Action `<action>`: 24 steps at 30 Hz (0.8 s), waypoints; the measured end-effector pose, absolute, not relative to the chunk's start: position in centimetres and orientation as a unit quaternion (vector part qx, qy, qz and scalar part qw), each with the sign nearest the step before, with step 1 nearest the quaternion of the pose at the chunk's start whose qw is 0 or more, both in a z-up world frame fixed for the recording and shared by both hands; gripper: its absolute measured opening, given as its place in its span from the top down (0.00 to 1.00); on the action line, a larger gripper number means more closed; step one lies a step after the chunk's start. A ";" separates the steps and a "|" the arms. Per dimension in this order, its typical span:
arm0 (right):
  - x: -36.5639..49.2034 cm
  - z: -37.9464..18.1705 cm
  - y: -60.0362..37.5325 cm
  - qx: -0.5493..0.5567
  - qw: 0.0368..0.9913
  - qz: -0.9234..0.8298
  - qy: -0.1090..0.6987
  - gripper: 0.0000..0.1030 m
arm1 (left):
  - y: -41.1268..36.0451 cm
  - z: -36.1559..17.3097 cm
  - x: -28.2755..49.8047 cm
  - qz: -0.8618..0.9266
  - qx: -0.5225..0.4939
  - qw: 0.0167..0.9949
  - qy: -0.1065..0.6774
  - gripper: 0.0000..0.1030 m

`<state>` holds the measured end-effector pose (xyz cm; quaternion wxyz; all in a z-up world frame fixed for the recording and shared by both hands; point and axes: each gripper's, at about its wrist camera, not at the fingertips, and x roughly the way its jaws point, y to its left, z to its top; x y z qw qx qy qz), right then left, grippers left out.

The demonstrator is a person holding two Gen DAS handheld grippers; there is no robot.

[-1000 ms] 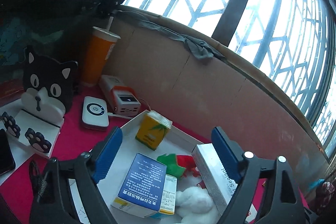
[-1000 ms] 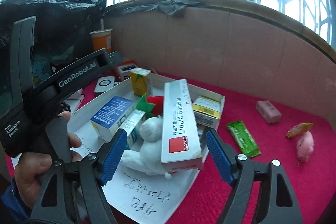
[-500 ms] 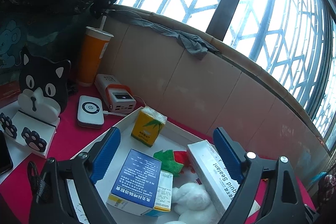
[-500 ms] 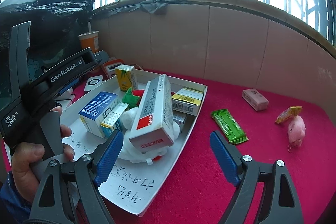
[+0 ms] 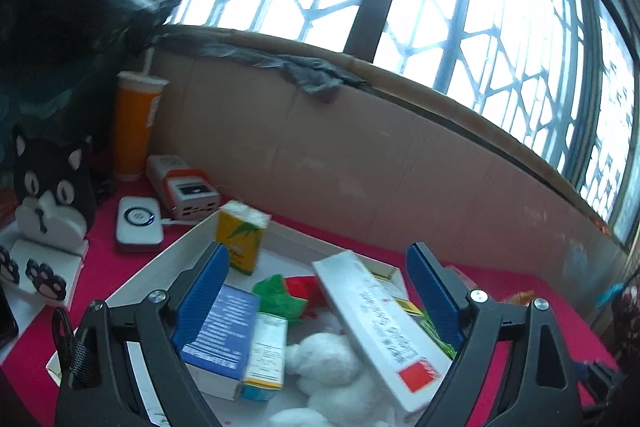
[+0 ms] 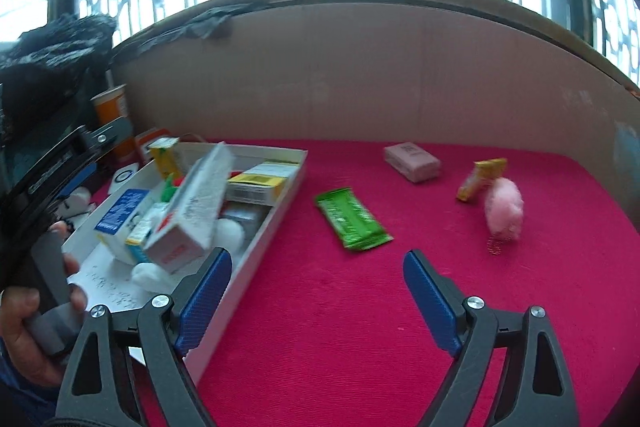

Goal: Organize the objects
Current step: 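Move both open tools toward the green snack wrapper and pink plush toy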

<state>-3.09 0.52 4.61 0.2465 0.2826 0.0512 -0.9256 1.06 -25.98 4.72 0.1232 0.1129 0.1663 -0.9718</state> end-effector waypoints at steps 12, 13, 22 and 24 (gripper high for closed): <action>-4.9 5.8 6.8 0.268 0.190 -0.944 -0.018 0.09 | -16.4 7.1 0.5 -0.985 0.153 0.036 0.077 0.12; -5.2 5.8 7.7 0.269 0.182 -0.946 -0.025 0.09 | -15.4 7.0 0.3 -0.985 0.158 0.027 0.068 0.12; -7.3 5.1 15.3 0.288 0.120 -0.945 -0.095 0.08 | -9.3 5.5 -3.2 -0.971 0.233 -0.028 0.048 0.12; -7.5 5.1 16.2 0.288 0.116 -0.945 -0.103 0.08 | -8.6 5.1 -4.5 -0.964 0.257 -0.034 0.059 0.12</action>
